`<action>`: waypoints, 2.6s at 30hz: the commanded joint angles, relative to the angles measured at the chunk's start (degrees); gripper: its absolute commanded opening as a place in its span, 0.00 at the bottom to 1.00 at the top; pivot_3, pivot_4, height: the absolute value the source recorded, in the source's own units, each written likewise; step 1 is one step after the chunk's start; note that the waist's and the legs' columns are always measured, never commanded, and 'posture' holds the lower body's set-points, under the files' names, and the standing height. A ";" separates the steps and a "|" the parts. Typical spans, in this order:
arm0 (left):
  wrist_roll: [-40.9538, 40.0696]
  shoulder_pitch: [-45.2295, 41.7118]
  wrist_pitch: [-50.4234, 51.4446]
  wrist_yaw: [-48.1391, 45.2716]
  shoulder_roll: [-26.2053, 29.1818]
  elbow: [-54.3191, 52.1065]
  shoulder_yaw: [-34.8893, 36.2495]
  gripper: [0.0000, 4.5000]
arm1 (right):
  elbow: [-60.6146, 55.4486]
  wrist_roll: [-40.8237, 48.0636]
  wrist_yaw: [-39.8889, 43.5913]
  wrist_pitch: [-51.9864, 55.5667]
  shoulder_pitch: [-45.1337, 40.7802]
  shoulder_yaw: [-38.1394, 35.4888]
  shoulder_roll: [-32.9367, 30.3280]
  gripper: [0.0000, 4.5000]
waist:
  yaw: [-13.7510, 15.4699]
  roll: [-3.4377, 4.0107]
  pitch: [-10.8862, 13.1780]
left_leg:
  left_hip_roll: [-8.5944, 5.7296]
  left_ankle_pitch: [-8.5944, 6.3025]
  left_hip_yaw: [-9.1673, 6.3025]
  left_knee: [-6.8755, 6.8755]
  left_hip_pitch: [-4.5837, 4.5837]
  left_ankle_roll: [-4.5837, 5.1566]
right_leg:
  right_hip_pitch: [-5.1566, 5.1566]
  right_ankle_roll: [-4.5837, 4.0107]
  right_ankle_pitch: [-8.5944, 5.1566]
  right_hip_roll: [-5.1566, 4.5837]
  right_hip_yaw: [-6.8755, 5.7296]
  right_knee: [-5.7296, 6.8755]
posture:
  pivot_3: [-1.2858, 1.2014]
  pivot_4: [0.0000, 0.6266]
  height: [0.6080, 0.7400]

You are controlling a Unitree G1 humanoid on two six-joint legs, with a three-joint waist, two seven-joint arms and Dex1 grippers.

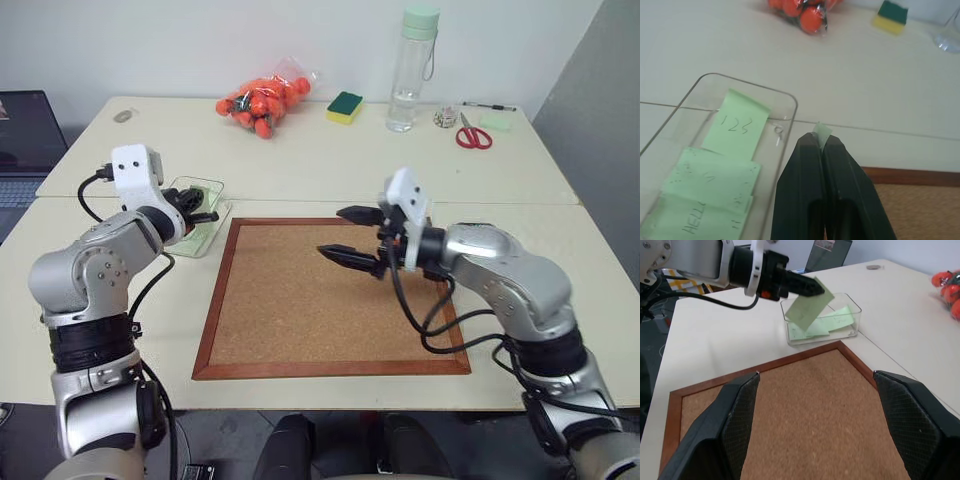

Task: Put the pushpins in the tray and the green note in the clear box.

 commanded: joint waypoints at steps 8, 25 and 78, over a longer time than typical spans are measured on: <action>13.93 -12.00 -14.55 -18.88 10.71 21.30 -13.06 0.00 | 4.14 -3.53 0.35 -1.28 -6.14 4.00 6.59 0.86 | -0.33 -0.03 0.03 | 0.05 -0.01 0.08 -0.07 -0.08 0.02 | -0.20 -0.11 0.03 0.06 0.08 0.01 | 0.52 0.24 1.00; 21.47 -12.87 -20.65 -24.43 12.40 30.10 -12.91 0.00 | 2.34 -3.28 0.52 -0.08 -5.34 3.61 8.14 0.86 | -1.39 -0.03 0.03 | 0.07 -0.15 0.04 -0.01 -0.11 0.30 | -0.23 -0.11 0.03 0.07 0.05 0.10 | 0.52 0.24 1.00; 28.59 -8.59 -31.85 -33.73 18.13 31.30 -12.07 1.00 | 1.34 -3.62 -0.68 0.07 -4.27 2.56 8.92 0.88 | -1.77 -0.05 0.01 | 0.12 -0.15 0.03 0.12 -0.06 0.41 | -0.26 -0.14 0.05 0.13 0.04 0.53 | 0.52 0.24 1.00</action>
